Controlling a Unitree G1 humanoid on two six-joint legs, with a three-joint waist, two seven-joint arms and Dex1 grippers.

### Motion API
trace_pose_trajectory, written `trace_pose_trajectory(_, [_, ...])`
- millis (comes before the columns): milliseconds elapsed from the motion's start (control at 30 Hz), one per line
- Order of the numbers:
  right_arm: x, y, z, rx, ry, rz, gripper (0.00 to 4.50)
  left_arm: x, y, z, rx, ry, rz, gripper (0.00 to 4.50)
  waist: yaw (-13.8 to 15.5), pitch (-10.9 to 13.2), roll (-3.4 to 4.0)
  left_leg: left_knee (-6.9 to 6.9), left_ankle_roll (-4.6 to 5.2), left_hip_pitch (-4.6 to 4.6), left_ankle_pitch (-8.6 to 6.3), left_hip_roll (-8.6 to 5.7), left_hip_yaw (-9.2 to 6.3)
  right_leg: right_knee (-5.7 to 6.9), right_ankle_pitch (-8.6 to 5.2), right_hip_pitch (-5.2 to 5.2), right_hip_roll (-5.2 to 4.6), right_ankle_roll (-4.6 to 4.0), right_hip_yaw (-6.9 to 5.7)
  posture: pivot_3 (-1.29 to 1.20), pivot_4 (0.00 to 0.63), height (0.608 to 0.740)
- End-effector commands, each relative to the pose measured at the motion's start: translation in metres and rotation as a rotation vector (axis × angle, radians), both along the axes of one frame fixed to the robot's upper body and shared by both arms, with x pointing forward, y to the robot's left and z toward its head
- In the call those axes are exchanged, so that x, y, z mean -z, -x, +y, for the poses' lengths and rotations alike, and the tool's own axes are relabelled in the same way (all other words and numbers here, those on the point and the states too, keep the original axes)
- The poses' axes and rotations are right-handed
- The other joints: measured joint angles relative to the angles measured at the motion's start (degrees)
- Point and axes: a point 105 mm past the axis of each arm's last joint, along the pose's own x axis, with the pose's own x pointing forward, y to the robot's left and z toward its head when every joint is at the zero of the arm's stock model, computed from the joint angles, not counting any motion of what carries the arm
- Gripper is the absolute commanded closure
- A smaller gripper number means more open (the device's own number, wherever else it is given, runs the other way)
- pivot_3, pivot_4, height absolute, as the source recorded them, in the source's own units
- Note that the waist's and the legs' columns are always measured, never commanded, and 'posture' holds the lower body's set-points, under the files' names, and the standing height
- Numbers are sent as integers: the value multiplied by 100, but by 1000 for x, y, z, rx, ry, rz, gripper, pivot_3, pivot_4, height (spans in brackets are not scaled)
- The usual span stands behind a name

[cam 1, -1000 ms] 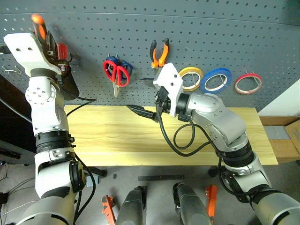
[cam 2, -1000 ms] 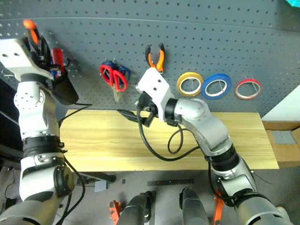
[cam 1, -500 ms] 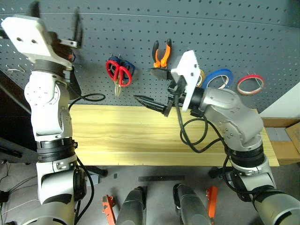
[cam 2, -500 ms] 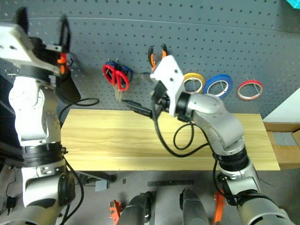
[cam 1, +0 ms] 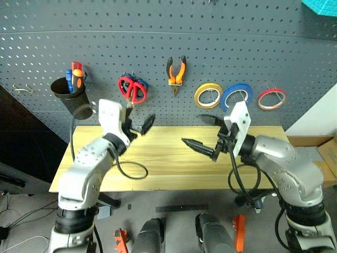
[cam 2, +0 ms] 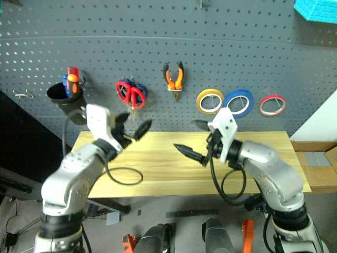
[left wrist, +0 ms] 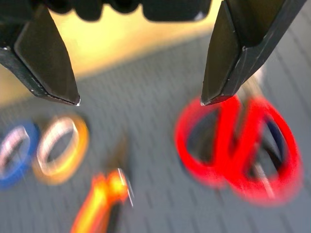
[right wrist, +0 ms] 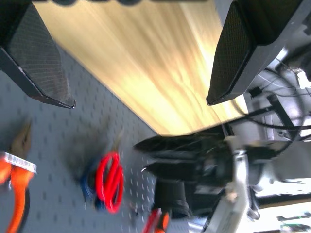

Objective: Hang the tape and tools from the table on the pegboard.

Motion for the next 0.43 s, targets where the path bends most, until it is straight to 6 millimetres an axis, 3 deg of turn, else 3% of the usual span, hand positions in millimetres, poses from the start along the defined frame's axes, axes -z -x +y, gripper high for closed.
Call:
trace_pose_trajectory(33, [10, -2, -5, 60, 17, -73, 0, -6, 4, -3, 16, -21, -72, 255, 8, -16, 0, 0, 1, 17, 1, 2, 7, -9, -1, 21, 5, 0, 1, -85, 87, 740])
trace_pose_trajectory(167, [31, -15, -17, 165, -13, -54, 0, 15, 3, 4, -8, -75, -51, 255, 5, -124, 3, -12, -1, 141, -1, 14, 23, -99, -6, 173, 36, -22, -10, -86, 68, 740])
trace_pose_trajectory(300, [56, -38, -45, 376, -26, -63, 0, 48, -2, 27, -110, -82, 24, 255, -6, -310, 9, -13, 1, 154, -1, 42, 44, -94, -7, 175, 33, -22, 4, -81, 48, 740])
trace_pose_trajectory(433, [85, -41, -61, 456, -6, -29, 0, 68, -3, 37, -165, -74, 48, 255, 11, -359, 8, -13, 2, 152, -1, 40, 47, -89, -4, 172, 33, -16, 6, -77, 37, 740])
